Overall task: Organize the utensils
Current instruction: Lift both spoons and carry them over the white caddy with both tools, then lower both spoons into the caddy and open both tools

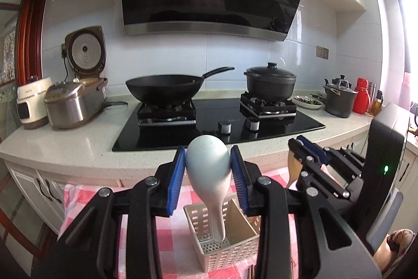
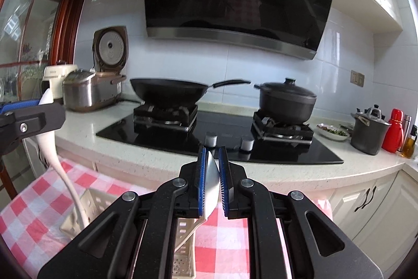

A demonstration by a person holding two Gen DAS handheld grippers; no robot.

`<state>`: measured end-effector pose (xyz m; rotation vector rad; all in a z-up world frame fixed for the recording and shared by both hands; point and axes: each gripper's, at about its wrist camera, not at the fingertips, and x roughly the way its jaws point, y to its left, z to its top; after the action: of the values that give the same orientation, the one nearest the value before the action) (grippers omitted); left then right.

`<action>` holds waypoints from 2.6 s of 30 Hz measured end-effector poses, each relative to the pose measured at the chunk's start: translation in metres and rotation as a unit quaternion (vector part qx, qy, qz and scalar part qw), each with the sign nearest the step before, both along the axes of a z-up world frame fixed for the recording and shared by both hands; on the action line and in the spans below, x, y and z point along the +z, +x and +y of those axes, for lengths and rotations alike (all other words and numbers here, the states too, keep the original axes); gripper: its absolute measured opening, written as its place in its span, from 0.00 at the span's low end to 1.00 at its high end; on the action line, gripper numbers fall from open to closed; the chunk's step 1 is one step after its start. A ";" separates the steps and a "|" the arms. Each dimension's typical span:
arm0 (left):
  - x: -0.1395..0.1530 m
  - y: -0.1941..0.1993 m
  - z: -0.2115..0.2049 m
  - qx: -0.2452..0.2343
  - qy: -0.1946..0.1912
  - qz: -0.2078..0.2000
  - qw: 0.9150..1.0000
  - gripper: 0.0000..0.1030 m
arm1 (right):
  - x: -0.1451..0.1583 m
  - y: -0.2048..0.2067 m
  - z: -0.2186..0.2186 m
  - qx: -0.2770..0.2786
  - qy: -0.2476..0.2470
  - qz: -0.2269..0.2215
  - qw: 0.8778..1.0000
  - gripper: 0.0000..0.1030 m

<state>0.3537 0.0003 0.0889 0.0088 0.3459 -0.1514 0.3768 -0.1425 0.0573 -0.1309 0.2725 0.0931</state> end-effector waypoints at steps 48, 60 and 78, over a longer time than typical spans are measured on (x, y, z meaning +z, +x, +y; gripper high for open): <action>-0.062 0.054 0.010 0.031 0.064 0.031 0.997 0.34 | -0.050 -0.008 -0.007 0.014 0.047 0.141 0.989 0.10; -0.062 0.047 0.015 0.034 0.044 0.032 0.998 0.42 | -0.056 0.001 -0.007 0.017 0.055 0.161 0.985 0.40; -0.087 0.066 0.032 0.067 0.055 0.054 0.995 0.46 | -0.076 -0.006 0.016 0.061 0.013 0.204 0.977 0.39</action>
<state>0.4201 0.0328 0.0023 0.0863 0.4622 0.0001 0.3712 -0.1262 -0.0191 -0.1022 0.6743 0.2461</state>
